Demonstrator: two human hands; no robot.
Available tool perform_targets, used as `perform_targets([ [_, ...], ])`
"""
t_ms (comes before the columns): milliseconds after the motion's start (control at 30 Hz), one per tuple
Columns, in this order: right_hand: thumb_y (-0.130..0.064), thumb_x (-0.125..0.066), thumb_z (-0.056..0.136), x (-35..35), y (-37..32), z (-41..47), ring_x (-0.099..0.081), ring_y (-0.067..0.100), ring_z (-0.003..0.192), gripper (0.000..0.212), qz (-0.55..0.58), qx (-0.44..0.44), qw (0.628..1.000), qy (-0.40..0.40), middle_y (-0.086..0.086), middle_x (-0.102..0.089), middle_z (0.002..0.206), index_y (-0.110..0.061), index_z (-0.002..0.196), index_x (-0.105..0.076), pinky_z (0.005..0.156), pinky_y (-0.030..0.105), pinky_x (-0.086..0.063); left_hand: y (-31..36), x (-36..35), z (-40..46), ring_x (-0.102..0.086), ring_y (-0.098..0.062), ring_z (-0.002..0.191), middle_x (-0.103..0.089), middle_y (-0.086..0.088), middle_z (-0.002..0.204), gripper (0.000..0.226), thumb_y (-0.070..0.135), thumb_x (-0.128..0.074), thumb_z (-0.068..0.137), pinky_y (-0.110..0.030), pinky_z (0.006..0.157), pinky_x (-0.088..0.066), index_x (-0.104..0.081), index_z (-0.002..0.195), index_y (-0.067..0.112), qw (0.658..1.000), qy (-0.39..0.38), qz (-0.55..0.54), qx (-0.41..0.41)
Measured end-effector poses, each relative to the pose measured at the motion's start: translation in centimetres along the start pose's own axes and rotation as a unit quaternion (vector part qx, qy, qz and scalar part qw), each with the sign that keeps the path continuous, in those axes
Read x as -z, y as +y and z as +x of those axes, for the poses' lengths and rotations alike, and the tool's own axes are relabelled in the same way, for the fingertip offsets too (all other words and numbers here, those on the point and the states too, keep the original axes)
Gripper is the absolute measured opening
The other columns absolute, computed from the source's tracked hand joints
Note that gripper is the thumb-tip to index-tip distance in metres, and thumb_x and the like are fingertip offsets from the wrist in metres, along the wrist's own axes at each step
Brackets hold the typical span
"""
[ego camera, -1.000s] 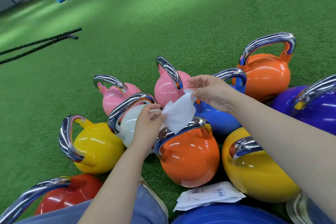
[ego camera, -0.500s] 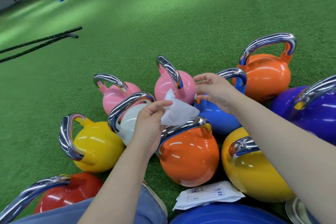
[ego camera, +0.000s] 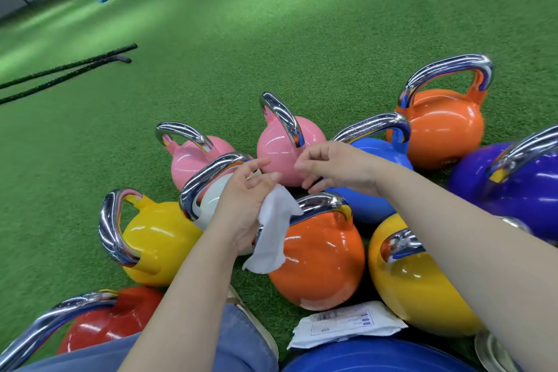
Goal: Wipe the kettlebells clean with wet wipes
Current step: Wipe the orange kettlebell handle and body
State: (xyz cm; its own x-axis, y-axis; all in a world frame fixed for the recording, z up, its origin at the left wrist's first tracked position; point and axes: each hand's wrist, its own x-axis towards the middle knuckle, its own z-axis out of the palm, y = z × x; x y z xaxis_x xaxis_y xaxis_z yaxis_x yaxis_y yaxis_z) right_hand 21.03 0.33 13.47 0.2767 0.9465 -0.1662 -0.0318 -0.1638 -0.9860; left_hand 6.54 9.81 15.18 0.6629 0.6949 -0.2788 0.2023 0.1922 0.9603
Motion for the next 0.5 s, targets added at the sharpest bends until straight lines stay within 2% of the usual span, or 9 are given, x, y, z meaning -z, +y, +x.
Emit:
perform_targets([
  [33, -0.013, -0.062, 0.088, -0.1, 0.1, 0.0, -0.061, 0.012, 0.084, 0.008, -0.014, 0.001, 0.999, -0.042, 0.001, -0.061, 0.088, -0.015, 0.092, -0.057, 0.082, 0.029, -0.053, 0.1, 0.1, 0.0, -0.058, -0.014, 0.07, -0.065, -0.004, 0.086, 0.031, 0.009, -0.062, 0.086, -0.028, 0.065, -0.048, -0.055, 0.115, 0.015, 1.0, -0.012, 0.01, -0.013],
  [67, -0.011, -0.066, 0.085, -0.4, 0.2, 0.0, -0.059, 0.012, 0.095, 0.021, -0.022, 0.005, 0.996, -0.085, 0.0, -0.062, 0.1, -0.015, 0.102, -0.055, 0.09, 0.031, -0.049, 0.3, 0.0, -0.2, -0.061, -0.012, 0.069, -0.067, -0.001, 0.081, 0.027, 0.008, -0.062, 0.085, -0.025, 0.064, -0.05, -0.055, 0.109, 0.016, 0.999, -0.031, 0.017, -0.03],
  [133, -0.002, -0.067, 0.081, -1.2, 0.2, 0.0, -0.056, 0.01, 0.105, 0.042, -0.018, 0.008, 0.991, -0.136, 0.004, -0.062, 0.114, -0.008, 0.119, -0.05, 0.095, 0.031, -0.046, 0.5, -0.2, -0.5, -0.064, -0.005, 0.065, -0.068, 0.006, 0.07, 0.022, 0.004, -0.059, 0.085, -0.018, 0.059, -0.052, -0.054, 0.102, 0.017, 0.996, -0.067, 0.02, -0.061],
  [200, 0.005, -0.064, 0.082, -1.7, 0.3, 0.0, -0.06, 0.006, 0.095, 0.034, 0.007, 0.015, 0.991, -0.135, 0.004, -0.069, 0.106, -0.004, 0.114, -0.056, 0.086, 0.024, -0.05, 0.9, -0.5, -0.7, -0.065, -0.003, 0.062, -0.068, 0.002, 0.072, 0.02, 0.001, -0.057, 0.086, -0.015, 0.055, -0.052, -0.052, 0.1, 0.014, 0.995, -0.078, 0.01, -0.069],
  [267, 0.003, -0.06, 0.085, -1.8, 0.3, 0.0, -0.063, 0.001, 0.078, 0.019, 0.049, 0.01, 0.993, -0.106, -0.006, -0.071, 0.084, -0.012, 0.094, -0.062, 0.072, 0.016, -0.052, 1.0, -0.5, -0.6, -0.065, -0.005, 0.058, -0.066, -0.003, 0.077, 0.019, 0.0, -0.056, 0.086, -0.017, 0.052, -0.052, -0.051, 0.098, 0.013, 0.996, -0.059, -0.01, -0.061],
  [367, -0.003, -0.056, 0.089, -1.3, 0.5, 0.2, -0.061, 0.004, 0.061, 0.006, 0.099, -0.009, 0.995, -0.023, -0.001, -0.063, 0.072, -0.007, 0.089, -0.061, 0.061, 0.019, -0.052, 0.5, 0.4, 0.5, -0.06, -0.008, 0.058, -0.061, -0.005, 0.079, 0.011, 0.013, -0.06, 0.087, -0.021, 0.051, -0.05, -0.051, 0.094, 0.014, 0.999, -0.007, -0.004, -0.032],
  [433, -0.004, -0.056, 0.09, -0.9, 0.8, 0.5, -0.058, 0.006, 0.052, 0.008, 0.132, -0.015, 0.991, 0.029, 0.0, -0.06, 0.064, -0.009, 0.083, -0.06, 0.053, 0.02, -0.051, 0.1, 0.9, 0.7, -0.055, -0.012, 0.06, -0.058, -0.004, 0.077, 0.023, 0.031, -0.061, 0.081, -0.022, 0.051, -0.048, -0.05, 0.091, 0.014, 0.999, -0.03, 0.007, 0.017],
  [500, -0.005, -0.058, 0.089, -0.8, 1.0, 0.7, -0.054, 0.007, 0.048, 0.011, 0.158, -0.023, 0.985, 0.065, 0.002, -0.058, 0.063, -0.012, 0.081, -0.059, 0.051, 0.021, -0.048, -0.4, 1.1, 0.5, -0.058, -0.014, 0.064, -0.058, -0.005, 0.08, 0.029, 0.027, -0.063, 0.082, -0.022, 0.058, -0.053, -0.047, 0.102, 0.013, 0.997, -0.047, 0.028, 0.056],
])
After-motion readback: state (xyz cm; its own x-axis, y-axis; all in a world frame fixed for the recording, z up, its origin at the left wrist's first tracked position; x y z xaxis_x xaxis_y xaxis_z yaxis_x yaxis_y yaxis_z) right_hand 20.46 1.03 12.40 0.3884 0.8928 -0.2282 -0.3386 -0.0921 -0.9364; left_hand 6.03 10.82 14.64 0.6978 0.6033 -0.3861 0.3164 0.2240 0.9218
